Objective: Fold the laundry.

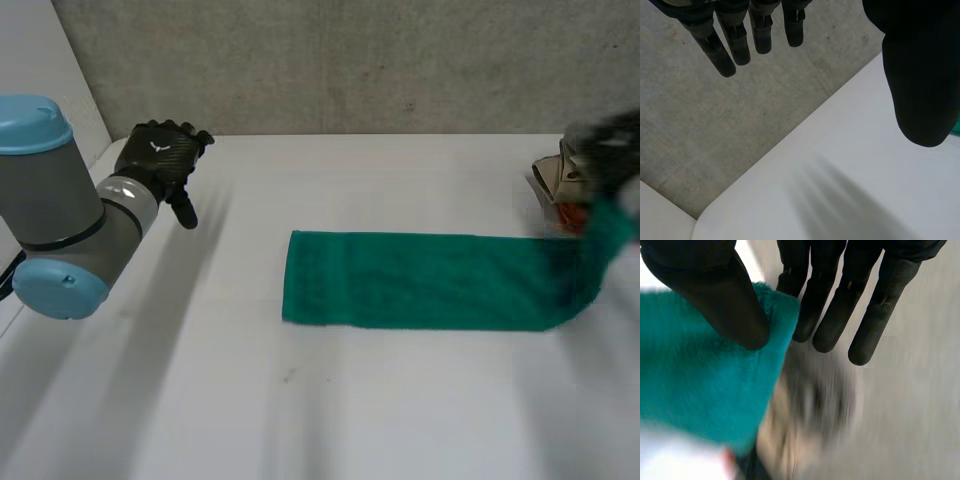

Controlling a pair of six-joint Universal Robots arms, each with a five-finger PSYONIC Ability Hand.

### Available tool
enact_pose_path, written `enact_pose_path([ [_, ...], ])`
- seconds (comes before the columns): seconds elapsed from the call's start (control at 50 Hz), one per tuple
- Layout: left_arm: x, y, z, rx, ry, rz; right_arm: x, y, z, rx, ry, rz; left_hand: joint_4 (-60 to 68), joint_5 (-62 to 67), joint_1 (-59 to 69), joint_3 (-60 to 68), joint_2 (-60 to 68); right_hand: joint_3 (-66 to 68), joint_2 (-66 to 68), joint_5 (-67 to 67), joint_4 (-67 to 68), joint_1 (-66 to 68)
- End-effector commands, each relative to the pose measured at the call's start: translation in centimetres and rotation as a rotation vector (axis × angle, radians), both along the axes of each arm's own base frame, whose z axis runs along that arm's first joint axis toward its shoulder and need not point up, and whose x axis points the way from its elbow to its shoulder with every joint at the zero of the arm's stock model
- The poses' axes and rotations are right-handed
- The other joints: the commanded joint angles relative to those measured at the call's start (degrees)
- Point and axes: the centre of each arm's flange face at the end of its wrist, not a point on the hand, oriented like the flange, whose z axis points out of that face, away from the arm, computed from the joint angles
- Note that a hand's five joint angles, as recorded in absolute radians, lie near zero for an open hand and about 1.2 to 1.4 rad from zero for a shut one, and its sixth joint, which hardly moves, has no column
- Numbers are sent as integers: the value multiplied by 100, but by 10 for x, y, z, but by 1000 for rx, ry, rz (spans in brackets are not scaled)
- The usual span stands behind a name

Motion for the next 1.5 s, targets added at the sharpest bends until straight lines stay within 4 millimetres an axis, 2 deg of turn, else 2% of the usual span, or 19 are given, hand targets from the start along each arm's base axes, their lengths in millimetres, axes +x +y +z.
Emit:
enact_pose_path([
  [0.02, 4, 5, 4, 7, 21, 7, 144, 75, -11, -103, -17, 526, -151, -292, -95, -225, -203, 1204, 1251, 1341, 1136, 1549],
  [0.06, 4, 8, 4, 12, 24, 6, 179, 109, -26, -101, -13, 680, -151, -292, -95, -225, -203, 1204, 1251, 1341, 1136, 1549],
  [0.14, 4, 10, 1, 17, 24, 1, 215, 150, -57, -87, 5, 849, -151, -292, -95, -225, -203, 1204, 1251, 1341, 1136, 1549],
  [0.26, 1, 10, -4, 26, 17, -12, 232, 166, -93, -39, 21, 897, -151, -292, -95, -225, -203, 1204, 1251, 1341, 1136, 1549],
  [0.28, 0, 11, -5, 28, 15, -15, 231, 163, -96, -28, 21, 872, -151, -292, -95, -225, -203, -1762, -1715, -1625, -1830, -1417],
  [0.32, -2, 12, -6, 31, 14, -21, 229, 157, -92, -29, 18, 828, -151, -292, -95, -225, -203, -5796, -5749, -5659, -5864, -5451],
  [0.42, -13, 21, -1, 19, 19, -55, 208, 140, -61, -7, -78, 697, -151, -292, -95, -225, -203, -5796, -5749, -5659, -5864, -5451],
  [0.56, -50, 47, 15, -20, 40, -164, 151, 119, -14, 213, -447, 495, -151, -292, -95, -225, -203, -5796, -5749, -5659, -5864, -5451],
  [0.7, -116, 93, 12, -31, 39, -347, 120, 118, -41, 479, -556, 310, -151, -292, -95, -225, -203, -5796, -5749, -5659, -5864, -5451],
  [0.78, -138, 99, 0, -14, 13, -372, 96, 112, -60, 535, -519, 186, -151, -292, -95, -225, -203, -5796, -5749, -5659, -5864, -5451],
  [0.9, -139, 97, -3, 34, -23, -306, 66, 96, -81, 558, -466, 90, -151, -292, -95, -225, -203, -5629, -5582, -5492, -5697, -5284],
  [0.94, -134, 98, -3, 59, -31, -280, 56, 90, -88, 563, -442, 57, -151, -292, -95, -225, -203, -4473, -4426, -4336, -4541, -4128],
  [1.06, -118, 91, 2, 88, -10, -247, 49, 79, -84, 499, -369, 22, -151, -292, -95, -225, -203, 1195, 1242, 1332, 1127, 1540],
  [1.12, -103, 84, 9, 81, 14, -221, 48, 72, -76, 423, -312, -6, -151, -292, -95, -225, -203, 1204, 1251, 1341, 1136, 1549],
  [1.22, -81, 74, 24, 47, 62, -196, 69, 75, -48, 281, -247, 60, -151, -292, -95, -225, -203, 1204, 1251, 1341, 1136, 1549],
  [1.3, -70, 70, 27, 36, 82, -186, 115, 100, -34, 209, -208, 244, -151, -292, -95, -225, -203, 1204, 1251, 1341, 1136, 1549],
  [1.38, -61, 67, 26, 39, 91, -163, 164, 131, -36, 179, -216, 500, -151, -292, -95, -225, -203, 1204, 1251, 1341, 1136, 1549],
  [1.44, -57, 67, 25, 50, 94, -157, 185, 149, -45, 194, -217, 621, -151, -292, -95, -225, -203, 1204, 1251, 1341, 1136, 1549],
  [1.5, -54, 68, 22, 67, 100, -152, 195, 163, -55, 247, -225, 652, -151, -292, -95, -225, -203, -4312, -4265, -4175, -4380, -3967],
])
